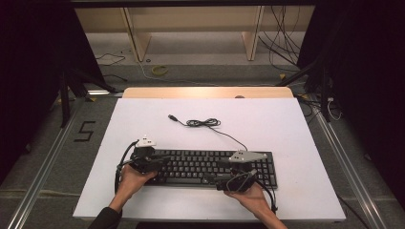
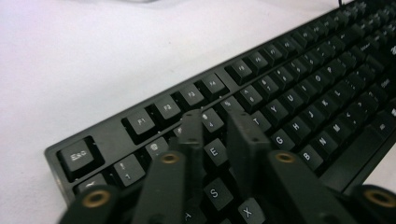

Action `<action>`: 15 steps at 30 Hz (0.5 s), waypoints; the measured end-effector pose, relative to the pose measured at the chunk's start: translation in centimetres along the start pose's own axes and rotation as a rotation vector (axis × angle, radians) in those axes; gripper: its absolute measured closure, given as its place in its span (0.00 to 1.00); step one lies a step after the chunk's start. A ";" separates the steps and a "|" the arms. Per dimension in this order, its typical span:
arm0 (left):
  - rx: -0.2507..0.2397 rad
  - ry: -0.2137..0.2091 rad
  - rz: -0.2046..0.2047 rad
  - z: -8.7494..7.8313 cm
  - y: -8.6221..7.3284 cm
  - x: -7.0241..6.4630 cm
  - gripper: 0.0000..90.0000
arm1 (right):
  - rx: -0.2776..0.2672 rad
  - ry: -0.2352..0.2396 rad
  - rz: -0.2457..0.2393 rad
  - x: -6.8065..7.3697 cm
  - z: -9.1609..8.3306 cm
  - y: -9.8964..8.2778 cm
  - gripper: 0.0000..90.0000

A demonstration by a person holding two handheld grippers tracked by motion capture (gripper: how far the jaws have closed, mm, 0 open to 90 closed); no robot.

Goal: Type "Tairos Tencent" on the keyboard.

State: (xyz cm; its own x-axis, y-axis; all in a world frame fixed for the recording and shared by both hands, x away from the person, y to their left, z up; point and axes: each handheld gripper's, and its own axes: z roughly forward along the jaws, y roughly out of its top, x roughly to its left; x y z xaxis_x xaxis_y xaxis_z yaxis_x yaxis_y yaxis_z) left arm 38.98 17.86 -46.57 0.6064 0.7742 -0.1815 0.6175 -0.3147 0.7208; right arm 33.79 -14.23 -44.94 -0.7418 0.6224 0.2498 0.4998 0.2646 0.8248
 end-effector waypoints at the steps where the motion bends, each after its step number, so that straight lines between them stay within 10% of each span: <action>1: 0.007 -0.003 0.005 0.1 0.0 0.0 0.88 | 0.000 0.000 0.000 0.0 0.0 0.0 0.33; 15: 0.037 -0.008 0.019 0.7 0.0 -0.2 0.99 | -0.001 0.001 -0.001 0.0 0.0 0.0 0.33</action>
State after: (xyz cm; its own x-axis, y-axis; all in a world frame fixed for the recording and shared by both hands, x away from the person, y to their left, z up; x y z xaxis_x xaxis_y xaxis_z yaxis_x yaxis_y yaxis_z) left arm 39.19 17.34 -46.99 0.6220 0.7635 -0.1737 0.6239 -0.3492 0.6992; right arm 33.78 -14.24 -44.94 -0.7425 0.6216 0.2497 0.4990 0.2645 0.8253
